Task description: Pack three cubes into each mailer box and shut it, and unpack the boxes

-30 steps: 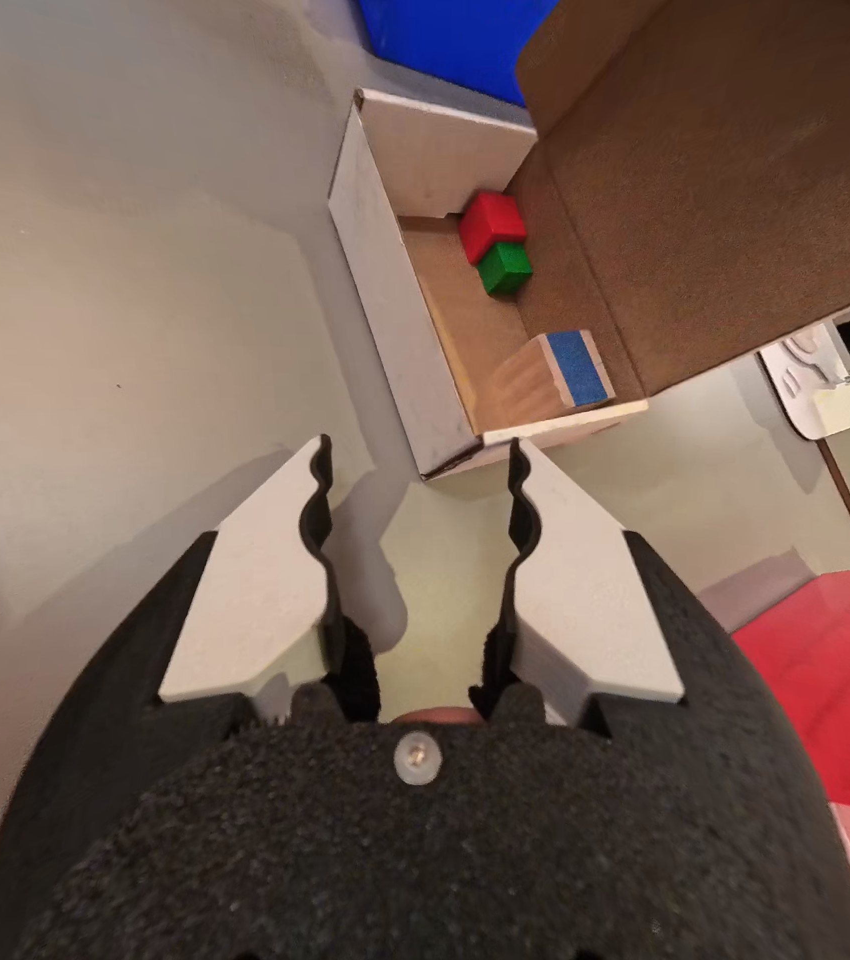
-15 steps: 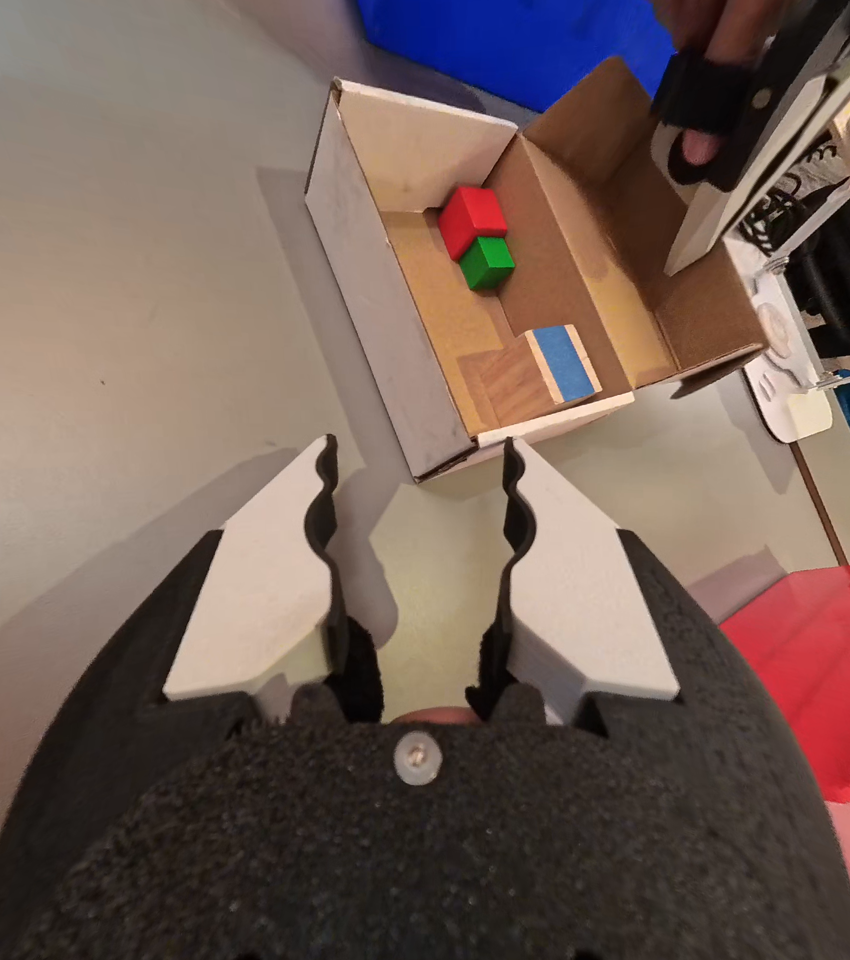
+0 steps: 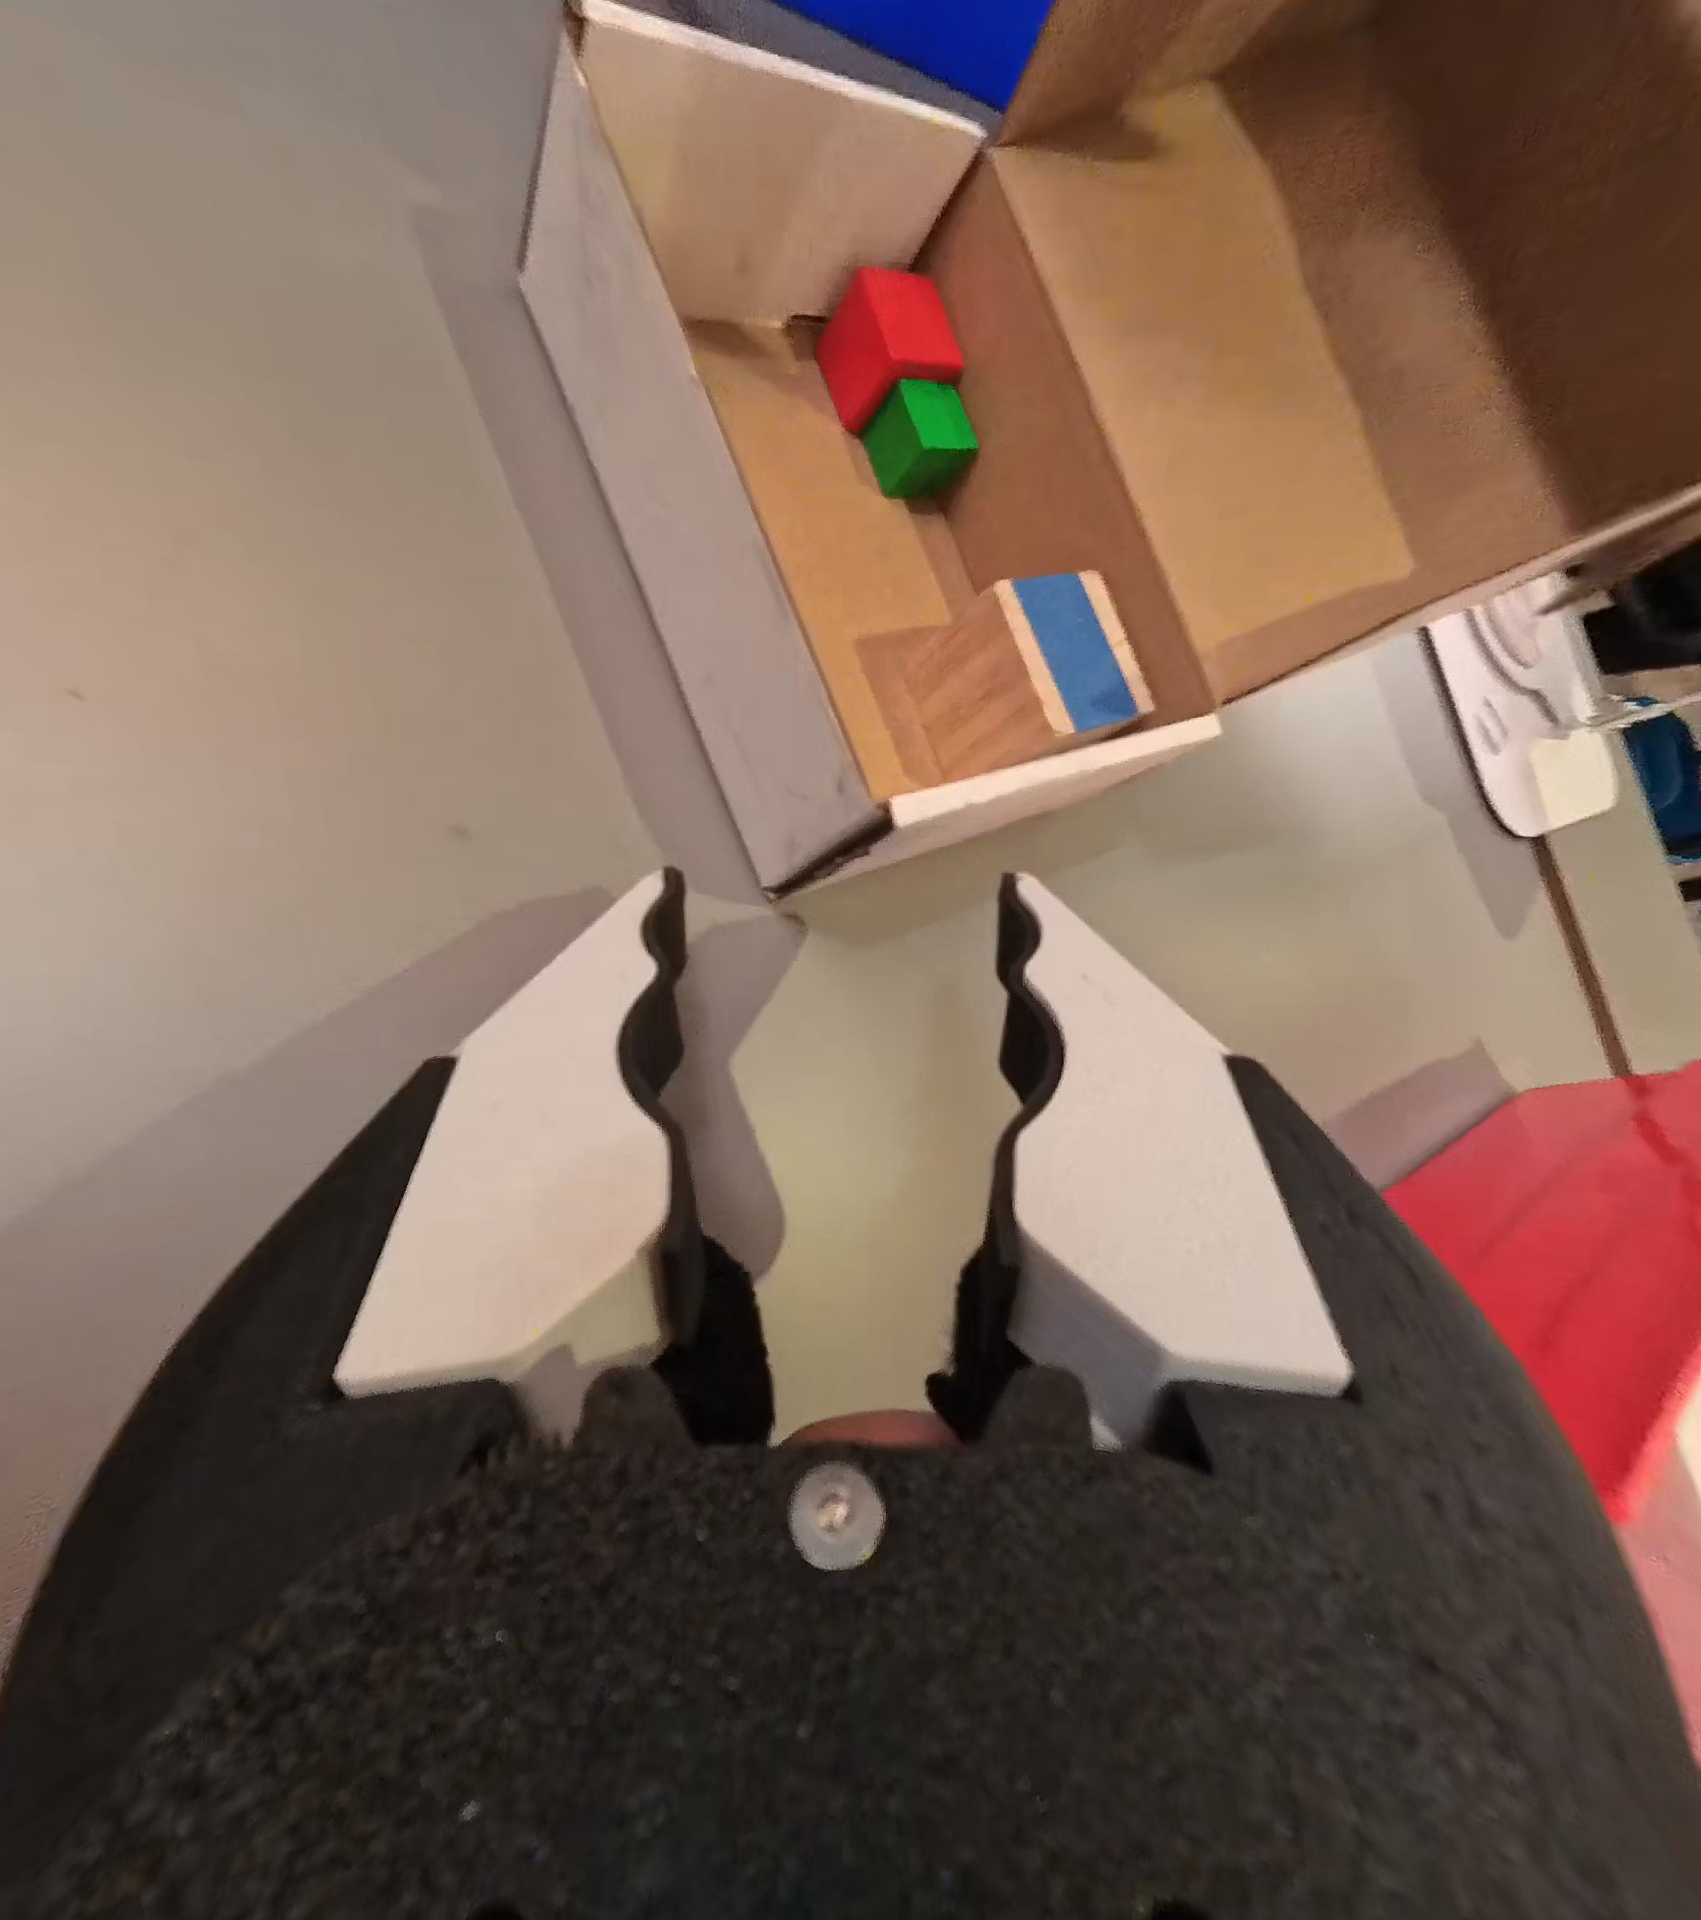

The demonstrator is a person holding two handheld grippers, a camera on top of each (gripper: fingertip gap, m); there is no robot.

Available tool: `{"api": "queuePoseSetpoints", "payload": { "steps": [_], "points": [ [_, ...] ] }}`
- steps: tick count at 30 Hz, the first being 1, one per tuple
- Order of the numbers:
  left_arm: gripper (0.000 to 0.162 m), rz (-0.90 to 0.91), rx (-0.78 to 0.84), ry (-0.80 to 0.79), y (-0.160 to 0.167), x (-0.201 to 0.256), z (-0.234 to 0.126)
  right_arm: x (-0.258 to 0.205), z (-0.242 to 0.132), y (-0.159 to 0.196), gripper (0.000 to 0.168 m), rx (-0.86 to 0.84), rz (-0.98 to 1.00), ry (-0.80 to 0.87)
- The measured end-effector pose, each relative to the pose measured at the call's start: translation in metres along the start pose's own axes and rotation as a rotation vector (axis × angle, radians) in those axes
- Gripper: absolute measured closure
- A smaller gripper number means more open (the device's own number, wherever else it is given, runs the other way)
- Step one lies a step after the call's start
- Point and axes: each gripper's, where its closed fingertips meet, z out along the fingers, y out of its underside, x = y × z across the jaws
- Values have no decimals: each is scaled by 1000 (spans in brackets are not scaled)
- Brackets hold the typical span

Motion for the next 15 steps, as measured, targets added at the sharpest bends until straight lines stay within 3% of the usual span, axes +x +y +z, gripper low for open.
{"api": "queuePoseSetpoints", "payload": {
  "steps": [2,5,7,11,15],
  "points": [
    [95,-68,118,37,0,18,-35,8,-6,-2,108,22,20,18],
    [75,-102,107,292,36,85,-61,16,-13,-2,108,50,92,20],
    [63,-102,59,318,64,110,-54,18,-15,-1,108,65,127,14],
    [43,-131,-85,232,109,118,-15,19,-14,-4,108,80,152,-1],
    [32,-144,-115,162,118,106,17,15,-12,-9,108,88,153,-19]
  ]
}}
